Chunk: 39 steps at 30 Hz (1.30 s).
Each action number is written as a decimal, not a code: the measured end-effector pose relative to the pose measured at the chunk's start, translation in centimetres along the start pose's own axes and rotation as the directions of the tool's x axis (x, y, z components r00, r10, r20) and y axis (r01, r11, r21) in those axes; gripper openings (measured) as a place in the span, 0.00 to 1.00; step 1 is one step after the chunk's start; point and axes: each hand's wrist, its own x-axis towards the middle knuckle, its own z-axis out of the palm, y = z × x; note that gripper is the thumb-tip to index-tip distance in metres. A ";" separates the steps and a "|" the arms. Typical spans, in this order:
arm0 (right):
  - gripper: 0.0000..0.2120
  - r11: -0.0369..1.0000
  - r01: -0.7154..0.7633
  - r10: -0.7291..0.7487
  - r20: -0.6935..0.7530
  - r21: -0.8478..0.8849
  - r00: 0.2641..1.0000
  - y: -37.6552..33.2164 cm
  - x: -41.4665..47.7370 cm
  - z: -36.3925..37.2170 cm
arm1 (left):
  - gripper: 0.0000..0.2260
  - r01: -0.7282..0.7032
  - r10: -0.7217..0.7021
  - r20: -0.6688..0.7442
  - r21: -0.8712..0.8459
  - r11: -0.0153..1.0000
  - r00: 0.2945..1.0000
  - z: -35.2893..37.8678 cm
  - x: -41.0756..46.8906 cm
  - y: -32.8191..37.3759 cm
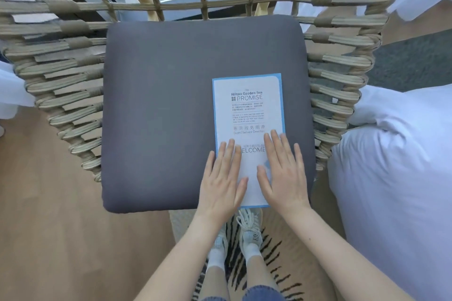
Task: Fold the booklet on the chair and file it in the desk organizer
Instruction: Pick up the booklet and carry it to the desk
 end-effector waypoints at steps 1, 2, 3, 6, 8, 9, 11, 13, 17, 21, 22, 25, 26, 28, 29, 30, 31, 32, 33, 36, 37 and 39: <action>0.31 1.000 0.013 -0.013 0.009 -0.012 1.000 0.2 -0.6 0.8 | 0.28 -0.004 0.004 0.014 0.008 1.000 1.000 0.8 -0.4 0.0; 0.31 0.999 0.025 -0.025 0.016 -0.029 1.000 0.4 -0.8 1.5 | 0.28 -0.011 0.011 0.024 0.017 1.000 1.000 1.6 -0.6 -0.2; 0.31 0.998 0.037 -0.037 0.015 -0.050 0.999 0.7 -0.9 2.2 | 0.28 -0.016 0.015 0.032 0.028 0.999 0.999 2.2 -0.6 -0.5; 0.31 0.987 0.076 -0.080 -0.025 -0.145 0.996 1.8 -0.8 4.2 | 0.28 -0.024 0.021 0.041 0.065 0.998 0.999 3.9 -0.3 -1.1; 0.30 0.979 0.083 -0.093 -0.045 -0.188 0.995 2.0 -0.8 4.7 | 0.29 -0.031 0.028 0.040 0.078 0.996 0.999 4.4 -0.2 -1.3; 0.30 0.977 0.082 -0.093 -0.046 -0.196 0.995 1.9 -0.8 4.7 | 0.29 -0.030 0.027 0.041 0.082 0.996 0.999 4.3 -0.2 -1.3; 0.30 0.981 0.069 -0.074 -0.022 -0.183 0.997 1.6 -0.8 4.2 | 0.29 -0.024 0.020 0.053 0.080 0.996 0.998 3.8 -0.3 -1.1; 0.30 0.989 0.048 -0.046 0.015 -0.138 0.999 1.1 -0.6 2.9 | 0.29 -0.007 0.001 0.079 0.074 0.997 0.997 2.7 -0.2 -0.6; 0.30 0.999 -0.021 0.021 0.023 0.024 1.000 -0.1 0.0 -0.4 | 0.27 0.015 -0.016 0.117 0.005 1.000 0.993 -0.6 0.0 0.1; 0.32 0.986 -0.161 0.162 -0.008 0.041 0.987 -0.3 1.8 -3.4 | 0.29 0.237 -0.233 0.043 -0.137 0.962 0.972 -3.8 1.3 -0.6; 0.33 0.978 -0.207 0.206 0.005 0.024 0.978 -0.4 2.2 -3.7 | 0.30 0.303 -0.299 0.048 -0.178 0.936 0.953 -4.3 1.7 -0.7; 0.33 0.949 -0.317 0.316 0.050 0.004 0.947 -0.8 2.8 -3.4 | 0.31 0.380 -0.375 0.077 -0.288 0.879 0.924 -4.7 2.7 0.0; 0.33 0.942 -0.334 0.333 0.058 0.008 0.941 -1.1 2.7 -3.1 | 0.31 0.392 -0.390 0.076 -0.329 0.859 0.918 -4.6 3.0 0.5; 0.33 0.930 -0.365 0.363 0.063 0.042 0.930 -1.7 2.6 -2.4 | 0.30 0.425 -0.443 0.070 -0.448 0.787 0.894 -4.2 3.3 1.8; 0.32 0.921 -0.383 0.379 0.058 0.070 0.923 -2.0 2.5 -2.2 | 0.29 0.448 -0.483 0.077 -0.523 0.725 0.872 -4.1 3.5 2.3; 0.32 0.911 -0.399 0.396 0.052 0.106 0.917 -2.1 2.5 -2.0 | 0.29 0.471 -0.527 0.092 -0.596 0.651 0.845 -4.0 3.7 2.6; 0.31 0.898 -0.414 0.411 0.048 0.151 0.910 -2.2 2.5 -1.9 | 0.29 0.486 -0.565 0.109 -0.658 0.576 0.818 -4.1 3.8 2.7; 0.31 0.881 -0.426 0.426 0.047 0.205 0.903 -2.1 2.5 -2.0 | 0.28 0.493 -0.592 0.131 -0.708 0.505 0.795 -4.2 3.9 2.6; 0.31 0.855 -0.441 0.443 0.059 0.272 0.895 -1.9 2.5 -2.1 | 0.27 0.496 -0.604 0.164 -0.750 0.437 0.780 -4.5 4.0 2.3; 0.31 0.717 -0.502 0.483 0.174 0.485 0.858 -0.9 2.4 -3.1 | 0.23 0.492 -0.562 0.264 -0.816 0.304 0.784 -5.7 3.6 1.2; 0.29 0.668 -0.521 0.487 0.216 0.531 0.846 -0.7 2.3 -3.7 | 0.22 0.492 -0.545 0.288 -0.826 0.275 0.787 -6.3 3.3 1.0; 0.27 0.586 -0.533 0.479 0.269 0.610 0.835 -0.6 1.7 -5.1 | 0.21 0.504 -0.527 0.340 -0.840 0.201 0.778 -7.6 2.7 0.7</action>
